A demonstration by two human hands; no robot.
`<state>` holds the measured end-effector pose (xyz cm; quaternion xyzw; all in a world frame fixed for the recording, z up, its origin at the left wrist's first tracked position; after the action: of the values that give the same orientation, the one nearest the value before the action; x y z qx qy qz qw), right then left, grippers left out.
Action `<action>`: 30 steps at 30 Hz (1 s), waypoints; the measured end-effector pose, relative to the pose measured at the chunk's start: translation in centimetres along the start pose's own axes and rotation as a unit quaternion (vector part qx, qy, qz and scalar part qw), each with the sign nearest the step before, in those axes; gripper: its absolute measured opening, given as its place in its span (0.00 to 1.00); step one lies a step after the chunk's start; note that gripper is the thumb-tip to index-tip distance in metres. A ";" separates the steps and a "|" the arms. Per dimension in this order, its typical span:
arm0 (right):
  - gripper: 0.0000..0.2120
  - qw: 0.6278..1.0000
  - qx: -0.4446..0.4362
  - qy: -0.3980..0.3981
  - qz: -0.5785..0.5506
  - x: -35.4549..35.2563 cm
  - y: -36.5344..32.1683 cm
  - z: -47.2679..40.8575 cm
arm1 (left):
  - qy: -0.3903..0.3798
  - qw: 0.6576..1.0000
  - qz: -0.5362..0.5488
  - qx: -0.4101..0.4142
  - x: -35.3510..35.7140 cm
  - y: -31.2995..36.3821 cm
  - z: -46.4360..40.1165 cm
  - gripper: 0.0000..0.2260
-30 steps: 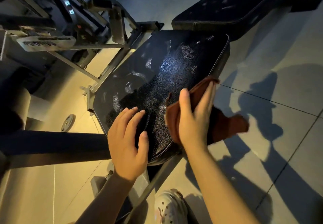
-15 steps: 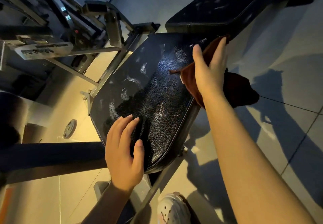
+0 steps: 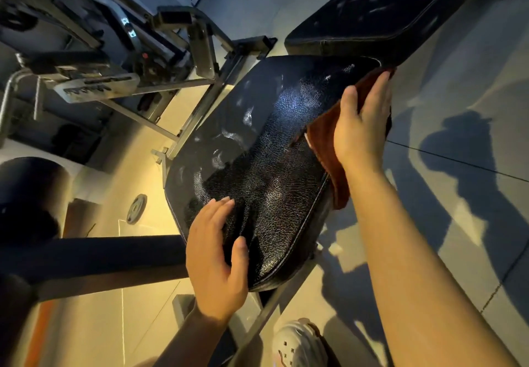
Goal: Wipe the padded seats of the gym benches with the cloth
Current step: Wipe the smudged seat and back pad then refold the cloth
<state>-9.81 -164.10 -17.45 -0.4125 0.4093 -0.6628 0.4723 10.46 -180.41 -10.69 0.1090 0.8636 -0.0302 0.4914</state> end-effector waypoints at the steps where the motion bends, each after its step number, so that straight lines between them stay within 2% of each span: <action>1: 0.30 1.000 0.007 -0.004 0.004 -0.2 -0.4 -1.4 | -0.001 1.000 -0.002 0.003 0.0 -0.1 0.0 0.19; 4: 0.32 1.000 -0.001 -0.015 -0.013 -0.3 0.1 -0.8 | -0.001 1.000 -0.010 0.003 0.0 -0.2 0.2 0.19; 9: 0.37 0.998 0.028 -0.021 -0.052 0.5 3.6 8.7 | 0.014 1.000 -0.005 -0.019 0.1 -0.1 0.3 0.18; 12: 0.38 0.998 0.033 -0.029 -0.039 0.8 4.3 11.3 | 0.013 1.000 -0.006 -0.027 0.1 -0.3 0.4 0.18; 19: 0.37 0.997 0.067 -0.003 -0.041 0.2 0.9 -0.6 | 0.010 1.000 -0.009 -0.022 0.1 -0.2 0.4 0.21; 22: 0.38 0.998 0.053 0.005 -0.046 -0.1 0.7 -1.4 | 0.010 1.000 -0.005 -0.011 0.1 -0.3 0.3 0.20; 27: 0.42 0.999 0.010 0.007 -0.035 0.3 3.2 7.4 | 0.011 1.000 0.000 -0.007 0.0 -0.1 0.2 0.20; 30: 0.43 0.999 0.001 -0.017 -0.027 0.9 4.1 11.4 | 0.006 1.000 -0.007 -0.012 0.1 0.0 0.1 0.19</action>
<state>1.81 -167.56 -17.40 -0.4342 0.3894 -0.6682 0.4618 10.48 -180.39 -10.86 0.0967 0.8675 -0.0224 0.4874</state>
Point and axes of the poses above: each hand's wrist, its own z-axis away from the middle knuckle, its own x-axis out of the palm, y = z × x, the point moved 4 cm from there along -z, towards the middle knuckle, and after that the axes turned 13 degrees about x, right-handed, at the moved point
